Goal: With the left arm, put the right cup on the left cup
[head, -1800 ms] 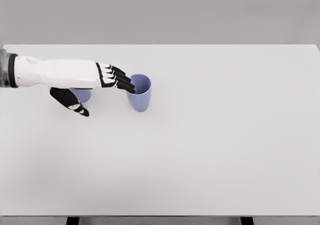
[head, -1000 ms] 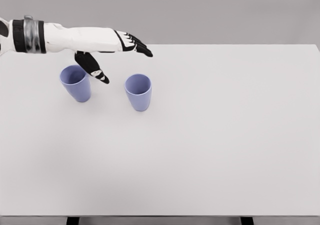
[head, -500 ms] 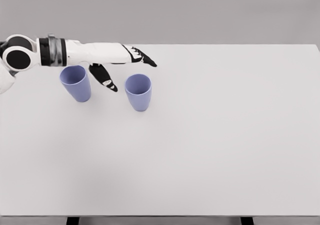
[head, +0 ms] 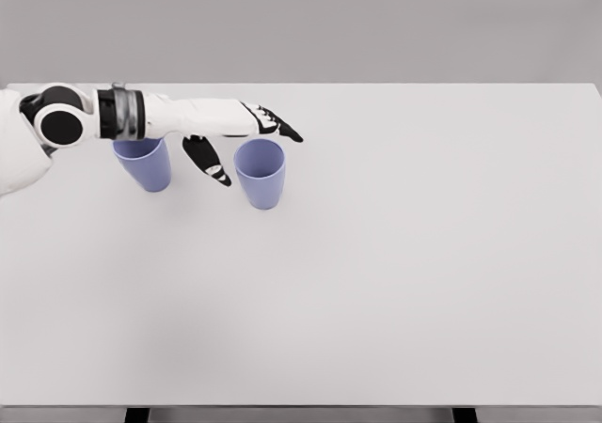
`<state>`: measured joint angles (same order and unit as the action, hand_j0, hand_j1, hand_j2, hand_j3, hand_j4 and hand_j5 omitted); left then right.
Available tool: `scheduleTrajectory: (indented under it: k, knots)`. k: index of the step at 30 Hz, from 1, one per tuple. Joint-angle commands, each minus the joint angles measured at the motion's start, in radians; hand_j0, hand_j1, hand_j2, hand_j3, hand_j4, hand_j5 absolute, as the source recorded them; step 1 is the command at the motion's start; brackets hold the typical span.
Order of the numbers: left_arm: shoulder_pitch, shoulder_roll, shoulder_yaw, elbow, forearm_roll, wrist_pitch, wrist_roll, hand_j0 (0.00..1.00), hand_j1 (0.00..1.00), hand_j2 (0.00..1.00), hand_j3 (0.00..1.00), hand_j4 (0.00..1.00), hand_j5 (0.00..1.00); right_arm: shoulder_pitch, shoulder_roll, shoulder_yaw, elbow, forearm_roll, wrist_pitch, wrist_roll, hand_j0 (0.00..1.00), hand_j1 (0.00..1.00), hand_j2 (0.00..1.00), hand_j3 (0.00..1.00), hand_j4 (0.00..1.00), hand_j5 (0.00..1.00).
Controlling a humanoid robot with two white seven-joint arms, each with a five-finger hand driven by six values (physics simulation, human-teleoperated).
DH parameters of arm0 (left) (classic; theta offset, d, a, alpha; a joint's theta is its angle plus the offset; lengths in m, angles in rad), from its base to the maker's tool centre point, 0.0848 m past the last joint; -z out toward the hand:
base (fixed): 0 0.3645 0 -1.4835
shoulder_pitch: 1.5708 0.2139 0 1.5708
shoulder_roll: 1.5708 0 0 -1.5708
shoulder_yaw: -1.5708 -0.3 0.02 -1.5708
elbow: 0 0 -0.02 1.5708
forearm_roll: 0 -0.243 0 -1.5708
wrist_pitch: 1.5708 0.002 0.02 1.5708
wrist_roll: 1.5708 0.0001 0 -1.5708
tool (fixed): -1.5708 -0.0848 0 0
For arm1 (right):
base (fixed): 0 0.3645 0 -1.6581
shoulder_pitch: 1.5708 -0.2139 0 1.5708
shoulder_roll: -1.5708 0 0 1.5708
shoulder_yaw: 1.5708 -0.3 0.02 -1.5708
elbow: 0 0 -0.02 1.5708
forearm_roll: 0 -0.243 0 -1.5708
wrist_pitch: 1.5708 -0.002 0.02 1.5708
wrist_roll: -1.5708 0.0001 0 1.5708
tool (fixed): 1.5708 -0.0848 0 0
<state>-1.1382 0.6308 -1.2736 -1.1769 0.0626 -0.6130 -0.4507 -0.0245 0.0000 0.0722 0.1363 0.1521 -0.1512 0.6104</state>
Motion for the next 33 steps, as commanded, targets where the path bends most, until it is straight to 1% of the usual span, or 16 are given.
scheduleTrajectory:
  k: [1, 7, 15, 17, 20, 30, 33]
  knots:
    - [0.000, -0.003, -0.006, 0.003, 0.006, 0.002, 0.004, 1.00, 1.00, 1.00, 1.00, 1.00, 1.00, 0.000, 0.000, 0.000, 0.000, 0.001, -0.001, 0.000, 1.00, 1.00, 1.00, 1.00, 1.00, 1.00]
    - [-0.003, -0.007, -0.004, 0.045, -0.004, 0.002, 0.004, 1.00, 1.00, 1.00, 1.00, 1.00, 1.00, 0.000, 0.000, 0.000, 0.000, 0.001, -0.001, 0.000, 1.00, 1.00, 1.00, 1.00, 1.00, 1.00]
    - [0.008, -0.043, -0.006, 0.065, -0.006, 0.002, 0.012, 1.00, 1.00, 1.00, 1.00, 1.00, 1.00, 0.000, 0.000, 0.000, 0.000, 0.001, -0.001, 0.000, 1.00, 1.00, 1.00, 1.00, 1.00, 1.00]
    - [0.015, -0.043, -0.006, 0.065, -0.006, 0.002, 0.021, 1.00, 1.00, 1.00, 1.00, 1.00, 1.00, 0.000, 0.000, 0.000, 0.000, 0.001, -0.001, 0.000, 1.00, 1.00, 1.00, 1.00, 1.00, 1.00]
    - [0.020, -0.043, -0.004, 0.069, -0.027, 0.002, 0.038, 1.00, 1.00, 1.00, 1.00, 1.00, 1.00, 0.000, 0.000, 0.000, 0.000, 0.001, -0.001, 0.000, 1.00, 1.00, 1.00, 1.00, 1.00, 1.00]
    - [0.023, -0.039, -0.004, 0.068, -0.029, 0.002, 0.038, 1.00, 1.00, 1.00, 1.00, 1.00, 1.00, 0.000, 0.000, 0.000, 0.000, 0.001, -0.001, 0.000, 1.00, 1.00, 1.00, 1.00, 1.00, 1.00]
    - [0.021, -0.034, 0.005, 0.068, -0.027, 0.002, 0.040, 1.00, 1.00, 1.00, 1.00, 1.00, 1.00, 0.000, 0.000, 0.000, 0.000, 0.001, -0.001, 0.000, 1.00, 1.00, 1.00, 1.00, 1.00, 1.00]
